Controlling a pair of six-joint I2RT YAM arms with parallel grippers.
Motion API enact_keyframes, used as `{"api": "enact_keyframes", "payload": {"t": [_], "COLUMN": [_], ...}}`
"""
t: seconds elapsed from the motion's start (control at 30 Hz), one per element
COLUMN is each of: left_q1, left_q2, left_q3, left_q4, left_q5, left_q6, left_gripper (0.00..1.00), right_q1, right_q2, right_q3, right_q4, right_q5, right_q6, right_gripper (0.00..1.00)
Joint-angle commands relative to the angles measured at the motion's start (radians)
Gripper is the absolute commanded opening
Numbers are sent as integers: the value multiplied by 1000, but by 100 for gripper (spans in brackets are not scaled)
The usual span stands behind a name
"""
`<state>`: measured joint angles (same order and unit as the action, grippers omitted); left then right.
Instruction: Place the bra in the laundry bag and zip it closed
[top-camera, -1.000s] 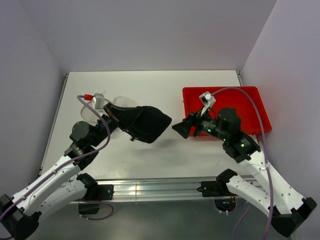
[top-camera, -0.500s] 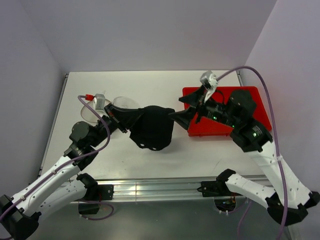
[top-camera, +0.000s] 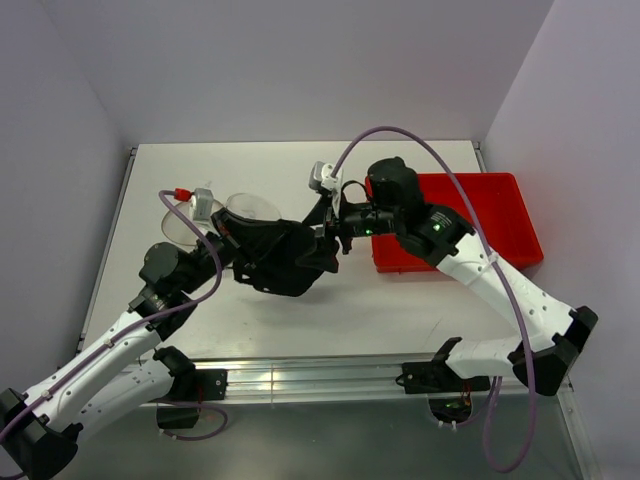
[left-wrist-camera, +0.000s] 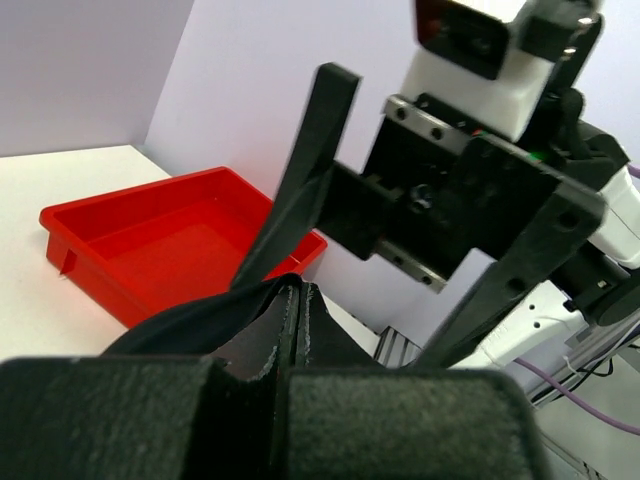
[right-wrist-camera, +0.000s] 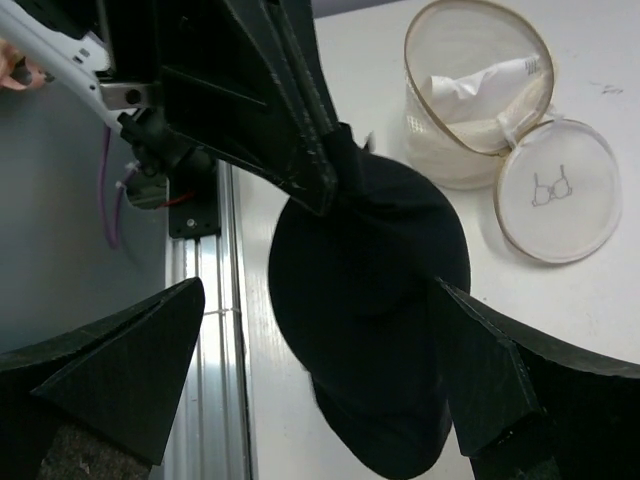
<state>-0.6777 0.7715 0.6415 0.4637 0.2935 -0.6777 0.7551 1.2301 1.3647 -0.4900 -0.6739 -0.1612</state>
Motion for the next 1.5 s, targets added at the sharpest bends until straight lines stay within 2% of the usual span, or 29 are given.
{"api": "enact_keyframes", "payload": {"t": [0.0, 0.23, 0.3, 0.5, 0.67, 0.87, 1.0, 1.07, 1.17, 1.2, 1.23, 1.3, 1.37, 1.4, 1.43, 1.47], "left_q1": [0, 0, 0, 0, 0, 0, 0, 0, 1, 1, 0, 1, 7, 12, 21, 53], "left_q2": [-3, -8, 0, 0, -3, 14, 11, -1, -15, -17, -17, -14, -6, 2, 14, 58], "left_q3": [30, 41, 49, 75, 90, 93, 99, 103, 109, 113, 116, 133, 171, 190, 208, 263], "left_q4": [52, 52, 55, 6, 26, 67, 55, 44, 10, -2, -26, -100, -164, -195, -218, -256], "left_q5": [36, 70, 102, 145, 187, 256, 257, 240, 201, 187, 171, 107, -29, -83, -133, -172], "left_q6": [-13, -8, -13, 7, 4, -16, -5, 6, 26, 32, 43, 65, 81, 87, 87, 84], "left_gripper": [0, 0, 0, 0, 0, 0, 0, 0, 0, 0, 0, 4, 26, 52, 64, 71], "right_q1": [4, 13, 10, -22, -36, -22, 15, 15, 15, 15, 15, 10, 6, 1, -5, -22], "right_q2": [37, 69, 51, -41, 5, 68, 81, 77, 28, 14, -9, -29, -35, -37, -40, -40], "right_q3": [-9, -29, -30, 11, 45, 1, -7, -31, -105, -125, -140, -168, -170, -170, -171, -174], "right_q4": [48, 77, 79, 42, -44, -70, -58, -18, 111, 187, 215, 260, 272, 287, 301, 317], "right_q5": [-42, -75, 9, 100, -39, -244, -314, -332, -335, -305, -285, -218, -179, -162, -129, -125], "right_q6": [-38, -57, -70, -141, -156, -167, -161, -126, -42, -11, 36, 84, 106, 118, 149, 158], "right_gripper": [100, 100, 100, 100, 100, 100, 100, 91, 67, 41, 24, 0, 0, 0, 0, 0]}}
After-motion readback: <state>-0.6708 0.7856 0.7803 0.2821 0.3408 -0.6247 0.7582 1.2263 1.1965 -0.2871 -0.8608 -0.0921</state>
